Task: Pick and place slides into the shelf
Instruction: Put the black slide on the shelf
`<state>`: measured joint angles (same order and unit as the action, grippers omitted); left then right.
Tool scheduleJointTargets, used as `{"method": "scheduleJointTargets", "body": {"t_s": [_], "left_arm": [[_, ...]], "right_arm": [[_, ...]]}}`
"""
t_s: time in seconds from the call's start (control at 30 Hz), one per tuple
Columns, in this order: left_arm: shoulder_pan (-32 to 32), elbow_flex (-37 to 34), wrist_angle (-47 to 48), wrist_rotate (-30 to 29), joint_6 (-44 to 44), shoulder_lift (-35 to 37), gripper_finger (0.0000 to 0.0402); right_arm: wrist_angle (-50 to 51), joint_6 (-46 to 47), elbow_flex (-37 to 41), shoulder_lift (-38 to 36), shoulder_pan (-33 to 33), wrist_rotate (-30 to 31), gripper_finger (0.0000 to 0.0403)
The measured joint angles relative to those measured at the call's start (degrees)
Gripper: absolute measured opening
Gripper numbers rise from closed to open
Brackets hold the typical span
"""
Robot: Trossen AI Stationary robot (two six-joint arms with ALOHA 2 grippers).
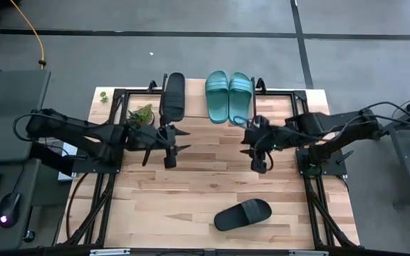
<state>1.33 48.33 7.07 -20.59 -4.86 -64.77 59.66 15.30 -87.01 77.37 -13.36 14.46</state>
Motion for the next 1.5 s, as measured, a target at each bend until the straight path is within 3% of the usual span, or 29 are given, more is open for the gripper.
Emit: {"method": "scheduleJointTargets", "body": {"t_s": [0.37, 0.57, 0.73, 1.03, 1.5], "left_arm": [[7.6, -0.6, -0.9, -7.2, 1.3, 0.0, 0.0184], [9.7, -0.6, -1.1, -9.9, 0.3, 0.0, 0.0184], [9.6, -0.6, -1.1, -11.2, 0.6, 0.0, 0.0184], [9.6, -0.6, -1.0, -11.3, 0.5, 0.0, 0.0184], [9.6, -0.6, -1.0, -11.2, 0.6, 0.0, 0.0184]], "right_arm": [[-25.2, 13.2, 32.7, -14.8, -5.1, -6.3, 0.0131], [-38.8, 26.2, 47.7, -25.1, -10.2, -5.6, 0.0131], [-51.4, 32.9, 56.7, -29.3, -14.9, -3.7, 0.0131], [-61.6, 45.5, 66.4, -26.3, -24.4, 3.3, 0.0131], [-65.5, 61.6, 66.6, -14.6, -41.6, 19.1, 0.0131]]}}
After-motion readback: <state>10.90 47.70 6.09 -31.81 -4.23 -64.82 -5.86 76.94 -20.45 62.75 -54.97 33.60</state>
